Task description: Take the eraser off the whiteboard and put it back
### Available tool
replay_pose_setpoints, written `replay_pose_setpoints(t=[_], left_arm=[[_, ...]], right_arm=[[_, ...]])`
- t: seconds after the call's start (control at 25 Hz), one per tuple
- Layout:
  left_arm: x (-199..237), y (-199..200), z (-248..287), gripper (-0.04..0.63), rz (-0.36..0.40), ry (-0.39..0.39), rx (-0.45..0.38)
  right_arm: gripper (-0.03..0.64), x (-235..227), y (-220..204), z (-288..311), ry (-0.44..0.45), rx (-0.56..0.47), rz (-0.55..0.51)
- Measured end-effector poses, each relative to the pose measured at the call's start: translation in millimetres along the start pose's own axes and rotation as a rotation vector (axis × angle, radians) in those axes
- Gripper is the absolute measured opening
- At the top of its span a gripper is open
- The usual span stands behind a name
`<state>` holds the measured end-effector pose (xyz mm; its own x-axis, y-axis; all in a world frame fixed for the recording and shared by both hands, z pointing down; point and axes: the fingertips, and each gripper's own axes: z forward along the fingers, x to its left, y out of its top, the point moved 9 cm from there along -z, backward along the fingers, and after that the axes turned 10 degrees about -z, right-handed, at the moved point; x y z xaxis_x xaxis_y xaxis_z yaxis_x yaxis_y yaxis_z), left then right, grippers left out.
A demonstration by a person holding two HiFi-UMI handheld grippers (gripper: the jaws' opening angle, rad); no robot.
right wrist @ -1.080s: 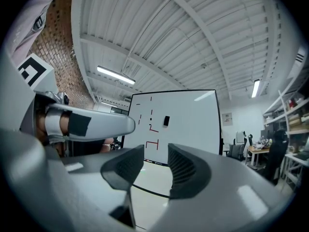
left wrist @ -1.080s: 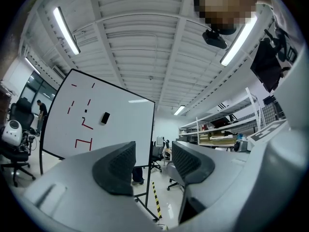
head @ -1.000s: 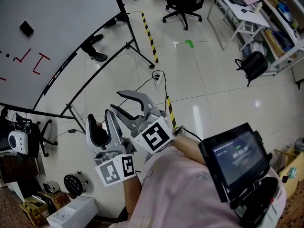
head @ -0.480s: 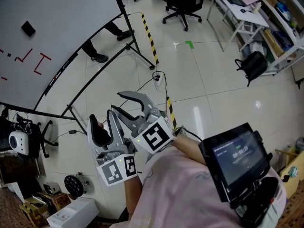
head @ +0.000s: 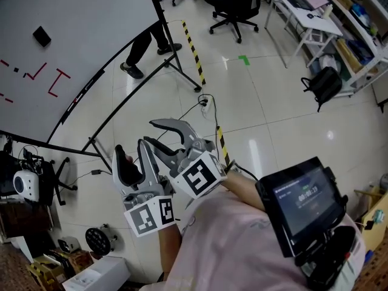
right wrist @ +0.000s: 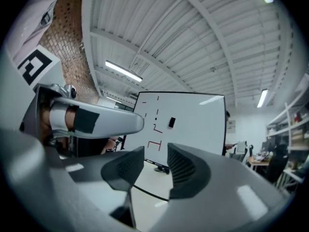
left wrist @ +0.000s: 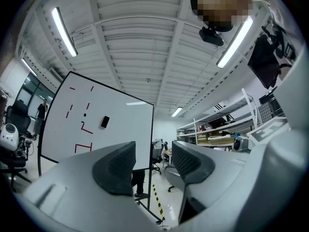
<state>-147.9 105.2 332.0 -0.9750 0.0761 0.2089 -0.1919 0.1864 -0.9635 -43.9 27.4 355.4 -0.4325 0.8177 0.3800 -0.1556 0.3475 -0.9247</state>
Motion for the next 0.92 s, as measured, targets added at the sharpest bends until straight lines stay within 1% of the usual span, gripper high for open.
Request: replay_pose_setpoints(t=[0.08, 0.28, 0.44, 0.56, 0.92], left_arm=[[7.0, 4.5, 0.8, 0.232, 0.003, -0.011, -0.004], [20.6, 13.6, -1.4, 0.232, 0.020, -0.039, -0.018], [73.3, 26.5, -19.8, 0.232, 0.029, -0.045, -0.024], [96.4, 35.2, -32.9, 0.232, 0.037, -0.037, -0.030], [127.7, 44.7, -75.6, 0.232, 0.058, 0.015, -0.057]], right_arm=[[0.144, 5.4, 5.5, 5.0, 0.000, -0.008, -0.016], [0.144, 16.4, 8.6, 18.1, -0.026, -0.045, 0.010], [0.144, 58.7, 22.6, 52.3, -0.044, -0.076, 0.015], [0.144, 78.5, 32.4, 65.8, -0.036, -0.068, 0.016], [0.144, 126.3, 47.1, 79.0, 0.017, -0.118, 0.006]])
